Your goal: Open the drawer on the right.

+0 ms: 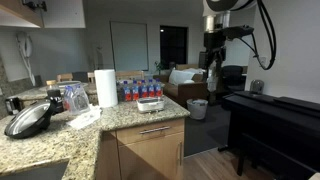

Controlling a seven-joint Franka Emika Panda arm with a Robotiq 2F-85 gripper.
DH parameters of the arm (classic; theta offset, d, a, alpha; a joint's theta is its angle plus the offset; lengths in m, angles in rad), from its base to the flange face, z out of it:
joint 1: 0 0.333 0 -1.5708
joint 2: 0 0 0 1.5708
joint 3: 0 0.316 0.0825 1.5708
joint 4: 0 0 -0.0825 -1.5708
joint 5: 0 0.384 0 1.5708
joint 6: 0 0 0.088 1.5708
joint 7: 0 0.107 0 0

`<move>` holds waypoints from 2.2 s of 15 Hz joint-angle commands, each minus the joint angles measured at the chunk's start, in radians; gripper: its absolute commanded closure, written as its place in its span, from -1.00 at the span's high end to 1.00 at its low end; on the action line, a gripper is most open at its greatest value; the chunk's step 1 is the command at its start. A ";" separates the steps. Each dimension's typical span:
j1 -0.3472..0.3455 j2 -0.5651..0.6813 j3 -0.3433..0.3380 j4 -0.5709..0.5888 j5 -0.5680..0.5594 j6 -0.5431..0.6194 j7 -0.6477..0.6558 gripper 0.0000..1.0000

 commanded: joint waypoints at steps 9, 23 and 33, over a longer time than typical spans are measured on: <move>0.011 0.001 -0.009 0.002 -0.006 -0.002 0.005 1.00; 0.011 0.001 -0.009 0.002 -0.006 -0.002 0.005 1.00; 0.017 0.041 -0.004 -0.003 -0.017 0.010 -0.008 1.00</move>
